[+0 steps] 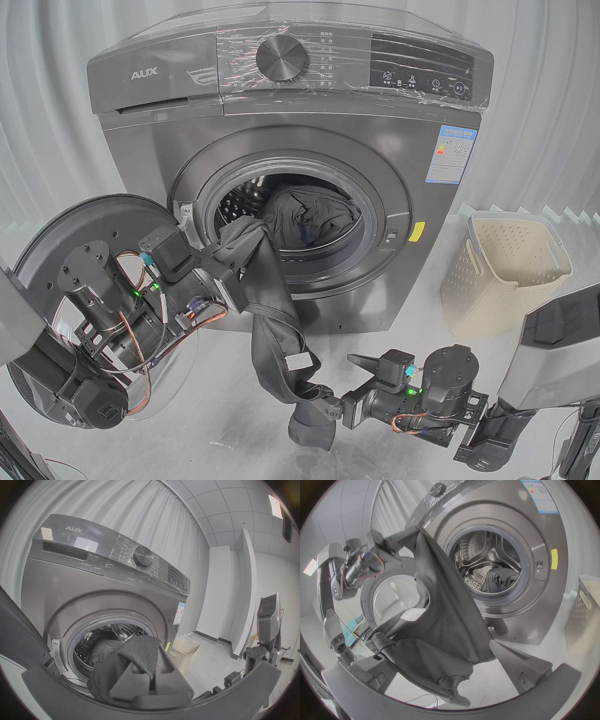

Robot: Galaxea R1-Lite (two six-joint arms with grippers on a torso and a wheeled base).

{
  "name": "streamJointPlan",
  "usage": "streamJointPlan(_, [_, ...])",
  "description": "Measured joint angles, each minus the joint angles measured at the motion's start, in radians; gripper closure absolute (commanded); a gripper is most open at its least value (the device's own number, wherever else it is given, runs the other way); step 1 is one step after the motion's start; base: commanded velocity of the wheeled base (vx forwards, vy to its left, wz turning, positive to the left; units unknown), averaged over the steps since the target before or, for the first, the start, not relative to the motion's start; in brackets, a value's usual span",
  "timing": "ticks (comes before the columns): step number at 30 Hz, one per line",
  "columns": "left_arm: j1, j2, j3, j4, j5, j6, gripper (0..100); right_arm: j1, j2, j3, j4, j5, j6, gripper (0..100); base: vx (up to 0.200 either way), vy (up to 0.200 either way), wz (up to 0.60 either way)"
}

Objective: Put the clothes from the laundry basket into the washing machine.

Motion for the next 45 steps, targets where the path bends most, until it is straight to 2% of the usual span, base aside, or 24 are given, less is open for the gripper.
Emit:
streamJointPlan(13, [-0.027,-0.022,0.004,0.000,-0.002,0.001,100,-0.019,0.184,-0.178,0.000,-0.001,-0.015,0,0.000,0.000,0.00])
streamJointPlan(33, [-0.043,-0.054,0.009,0.000,-0.013,0.003,100,-0.116,0.393,-0.600,0.020,-0.001,-0.030,0,0.000,0.000,0.00])
streamJointPlan(39, [-0.044,-0.058,0.008,0.000,-0.013,0.001,100,-0.130,0.429,-0.655,0.020,-0.003,-0.029,0,0.000,0.000,0.00])
streamJointPlan(40, [-0.044,-0.059,0.007,0.000,-0.013,0.000,100,-0.130,0.434,-0.661,0.020,-0.003,-0.029,100,0.000,0.000,0.00])
streamJointPlan(45, [-0.035,-0.059,0.002,0.000,-0.013,-0.002,100,-0.130,0.443,-0.670,0.014,-0.004,-0.026,100,0.000,0.000,0.00])
